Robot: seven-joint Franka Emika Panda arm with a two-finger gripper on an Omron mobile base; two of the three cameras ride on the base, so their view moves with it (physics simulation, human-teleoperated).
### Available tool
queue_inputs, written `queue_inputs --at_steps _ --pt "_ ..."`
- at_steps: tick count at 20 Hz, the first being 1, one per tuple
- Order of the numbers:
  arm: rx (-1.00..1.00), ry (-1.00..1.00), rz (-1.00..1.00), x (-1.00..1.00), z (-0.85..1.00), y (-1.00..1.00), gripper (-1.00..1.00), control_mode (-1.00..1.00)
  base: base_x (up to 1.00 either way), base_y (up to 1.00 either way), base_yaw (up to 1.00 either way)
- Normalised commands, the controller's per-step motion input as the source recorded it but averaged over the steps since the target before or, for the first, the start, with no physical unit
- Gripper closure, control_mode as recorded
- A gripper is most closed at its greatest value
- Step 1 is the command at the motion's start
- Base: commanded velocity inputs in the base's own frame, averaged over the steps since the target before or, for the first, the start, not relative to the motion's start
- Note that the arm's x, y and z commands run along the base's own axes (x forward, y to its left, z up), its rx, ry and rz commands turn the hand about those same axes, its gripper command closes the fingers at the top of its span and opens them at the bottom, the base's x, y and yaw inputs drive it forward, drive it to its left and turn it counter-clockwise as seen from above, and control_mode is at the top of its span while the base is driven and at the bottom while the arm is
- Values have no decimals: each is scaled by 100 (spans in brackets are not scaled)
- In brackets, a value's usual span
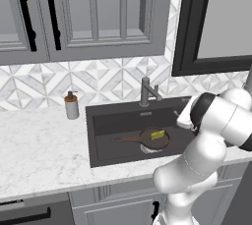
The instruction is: Pick the pan and sponge and place them into the sink. Then turn on the water.
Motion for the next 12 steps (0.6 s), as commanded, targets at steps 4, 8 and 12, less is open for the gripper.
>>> queue_inputs --at_steps 4,8,12 --pt "4 0 0 38 22 0 -100 -100 0 0 0" --pt "1 2 0 37 16 10 -100 -100 0 0 0" --pt "0 6 0 38 3 2 -100 -100 0 0 0"
